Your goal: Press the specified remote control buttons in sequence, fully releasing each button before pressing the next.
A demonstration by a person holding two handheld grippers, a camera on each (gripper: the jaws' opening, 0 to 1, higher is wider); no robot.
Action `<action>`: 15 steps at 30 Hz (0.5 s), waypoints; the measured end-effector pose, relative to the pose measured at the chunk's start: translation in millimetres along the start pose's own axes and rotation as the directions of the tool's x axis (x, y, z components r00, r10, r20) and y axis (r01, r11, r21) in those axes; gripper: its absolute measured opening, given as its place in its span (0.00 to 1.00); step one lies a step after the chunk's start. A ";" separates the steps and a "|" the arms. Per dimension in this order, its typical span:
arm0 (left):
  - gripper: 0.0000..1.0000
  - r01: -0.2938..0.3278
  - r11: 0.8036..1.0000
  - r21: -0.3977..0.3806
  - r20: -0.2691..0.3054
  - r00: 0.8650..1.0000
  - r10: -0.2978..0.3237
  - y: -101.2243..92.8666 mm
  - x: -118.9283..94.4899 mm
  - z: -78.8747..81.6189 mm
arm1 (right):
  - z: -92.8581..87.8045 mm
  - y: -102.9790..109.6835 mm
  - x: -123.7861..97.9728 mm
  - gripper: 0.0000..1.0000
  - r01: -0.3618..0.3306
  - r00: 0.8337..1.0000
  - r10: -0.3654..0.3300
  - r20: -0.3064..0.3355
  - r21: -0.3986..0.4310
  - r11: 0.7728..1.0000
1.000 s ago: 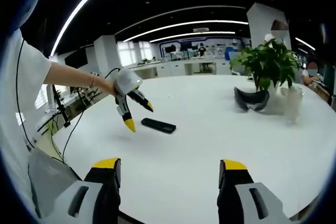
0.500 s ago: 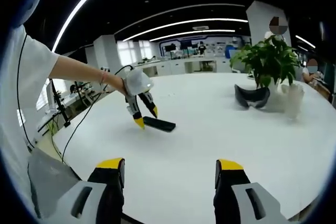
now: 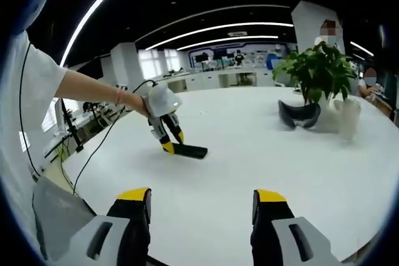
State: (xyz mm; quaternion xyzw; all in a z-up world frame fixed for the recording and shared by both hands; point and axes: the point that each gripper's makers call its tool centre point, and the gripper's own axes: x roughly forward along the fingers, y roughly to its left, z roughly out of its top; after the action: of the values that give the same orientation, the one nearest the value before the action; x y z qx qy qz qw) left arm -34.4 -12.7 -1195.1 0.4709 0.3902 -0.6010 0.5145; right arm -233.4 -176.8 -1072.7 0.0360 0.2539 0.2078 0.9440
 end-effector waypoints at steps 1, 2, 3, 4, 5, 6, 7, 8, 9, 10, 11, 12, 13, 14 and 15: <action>0.23 0.000 1.000 -0.010 -0.001 1.000 0.000 -2.8 0.0 -0.5 | -0.1 0.8 0.2 0.64 -0.001 1.000 0.001 0.000 -0.002 1.000; 0.23 0.000 1.000 -0.012 0.000 1.000 0.000 -4.8 -0.1 -0.8 | -0.3 1.1 0.3 0.64 -0.002 1.000 0.002 -0.001 -0.002 1.000; 0.23 0.001 1.000 -0.015 -0.001 1.000 -0.001 -7.4 -0.3 -1.2 | -0.8 1.7 0.4 0.64 -0.005 1.000 0.005 -0.002 -0.003 1.000; 0.23 0.003 1.000 -0.017 -0.001 1.000 -0.003 -10.3 -0.1 -1.3 | -0.9 1.9 0.5 0.64 -0.006 1.000 0.006 -0.002 -0.003 1.000; 0.23 0.006 1.000 -0.021 -0.002 1.000 -0.006 -14.3 -0.1 -1.4 | -1.7 2.0 0.5 0.63 -0.008 1.000 0.008 -0.003 -0.004 1.000; 0.23 0.008 1.000 -0.025 -0.002 1.000 -0.008 -17.2 0.0 -1.3 | -2.5 2.4 0.6 0.63 -0.009 1.000 0.009 -0.005 -0.005 1.000; 0.23 0.006 1.000 -0.028 -0.003 1.000 -0.006 -21.1 0.0 -1.5 | -3.1 2.7 0.6 0.63 -0.009 1.000 0.009 -0.008 -0.006 1.000; 0.23 0.005 0.999 -0.032 -0.002 1.000 -0.005 -23.6 -0.1 -1.5 | -3.8 2.9 0.5 0.62 -0.010 1.000 0.010 -0.011 -0.006 1.000; 0.23 0.004 0.999 -0.044 0.000 1.000 -0.004 -26.5 -0.2 -1.7 | -4.5 3.1 0.5 0.62 -0.010 1.000 0.010 -0.013 -0.008 1.000; 0.23 0.003 0.999 -0.053 0.000 1.000 -0.003 -28.6 -0.1 -1.8 | -4.8 3.2 0.4 0.62 -0.011 1.000 0.011 -0.013 -0.008 1.000; 0.23 0.002 0.999 -0.054 0.000 1.000 -0.002 -30.5 -0.2 -2.0 | -5.1 3.1 0.3 0.61 -0.012 1.000 0.012 -0.014 -0.008 1.000; 0.23 0.001 0.998 -0.056 -0.001 1.000 -0.001 -33.9 0.1 -1.9 | -5.1 3.2 -0.1 0.61 -0.012 1.000 0.012 -0.013 -0.008 1.000; 0.23 -0.001 0.998 -0.062 -0.001 1.000 0.001 -35.8 0.0 -1.8 | -4.9 3.4 -0.5 0.61 -0.012 1.000 0.012 -0.010 -0.009 1.000; 0.23 -0.002 0.998 -0.069 -0.001 1.000 0.002 -39.0 0.0 -1.6 | -4.8 3.4 -1.0 0.61 -0.011 1.000 0.011 -0.008 -0.009 1.000; 0.23 -0.002 0.997 -0.072 -0.001 1.000 0.002 -40.5 -0.1 -1.7 | -5.1 3.2 -1.3 0.61 -0.011 1.000 0.010 -0.007 -0.008 1.000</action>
State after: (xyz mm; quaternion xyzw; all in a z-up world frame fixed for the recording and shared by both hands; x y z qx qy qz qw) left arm -74.1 -4.3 -1196.1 0.4526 0.4113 -0.5859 0.5317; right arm -238.1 -174.6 -1076.0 0.0330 0.2562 0.2139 0.9421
